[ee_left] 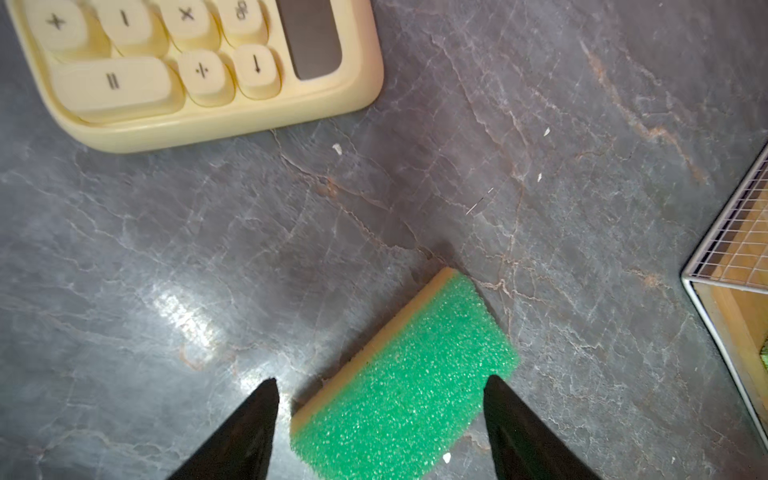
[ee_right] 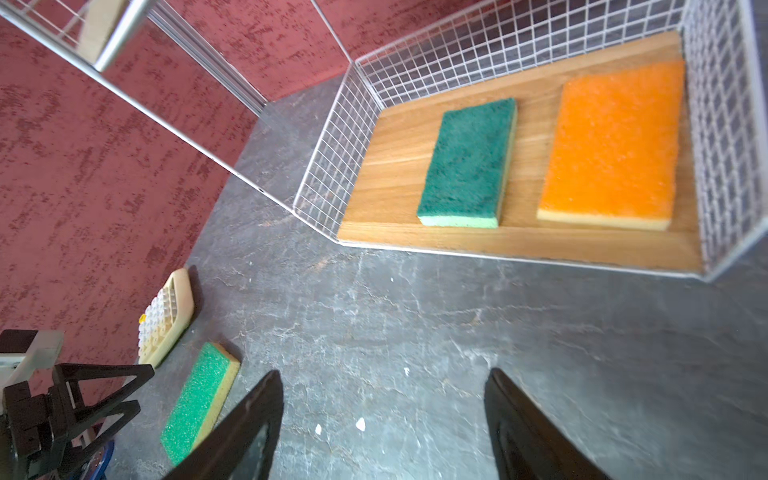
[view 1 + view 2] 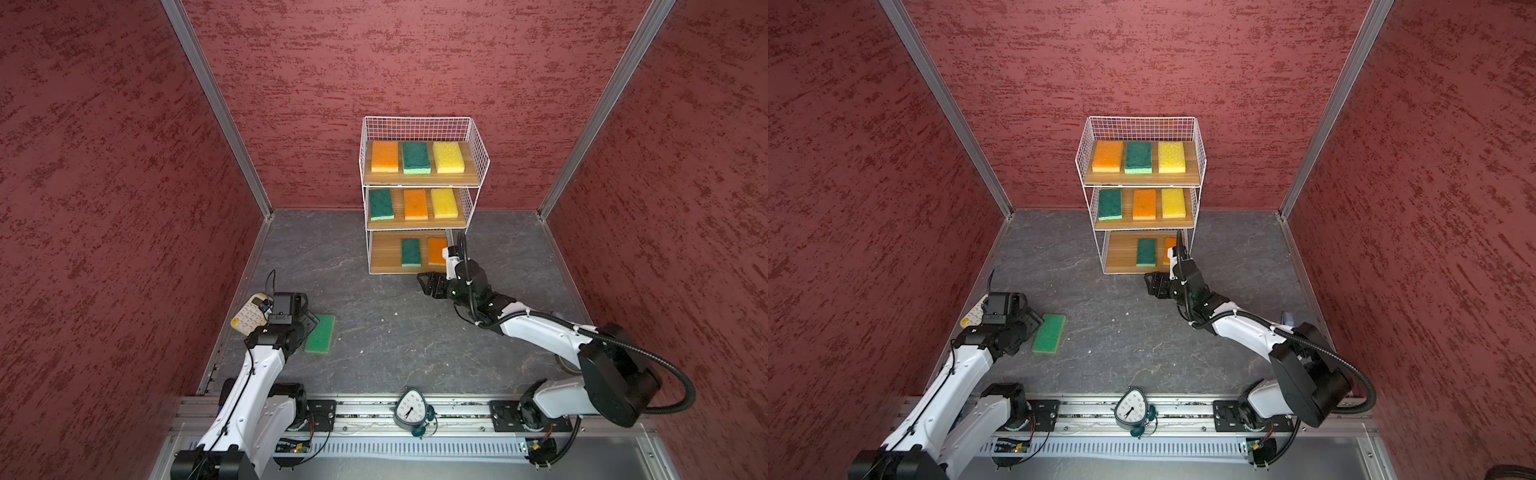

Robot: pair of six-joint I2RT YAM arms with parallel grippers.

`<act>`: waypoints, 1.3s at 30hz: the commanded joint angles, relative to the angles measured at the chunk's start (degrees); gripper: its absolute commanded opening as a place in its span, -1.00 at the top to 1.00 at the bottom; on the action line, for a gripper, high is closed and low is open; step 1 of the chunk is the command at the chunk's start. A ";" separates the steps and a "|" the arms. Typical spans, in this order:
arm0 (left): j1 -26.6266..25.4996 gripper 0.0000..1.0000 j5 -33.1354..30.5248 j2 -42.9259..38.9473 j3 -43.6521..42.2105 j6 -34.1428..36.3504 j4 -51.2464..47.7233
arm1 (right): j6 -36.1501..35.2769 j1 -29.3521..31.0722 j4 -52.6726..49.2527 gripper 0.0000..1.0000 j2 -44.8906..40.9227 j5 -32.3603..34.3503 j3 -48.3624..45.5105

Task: Place and organize the cleaning sponges onto the shelf
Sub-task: 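Draw the right gripper back while the left gripper moves to the green sponge, then close the left gripper on the bright green sponge and lift it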

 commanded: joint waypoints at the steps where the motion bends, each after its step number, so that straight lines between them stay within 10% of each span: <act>1: 0.54 -0.56 3.99 0.66 -1.12 2.54 5.34 | -0.50 -0.49 -1.89 -0.55 -2.08 0.09 0.37; 19: -13.12 -0.54 5.00 7.23 -2.35 -3.57 12.57 | -3.08 -1.21 -3.16 -0.56 -6.18 1.11 -2.63; 30: -22.29 -0.54 1.80 25.84 5.03 -5.23 17.85 | -5.15 -1.68 -5.32 -0.59 -12.27 4.26 -5.77; 39: -25.16 -0.53 -3.12 36.28 16.85 -5.75 2.62 | -5.71 -2.09 -5.49 -0.60 -14.02 4.82 -6.24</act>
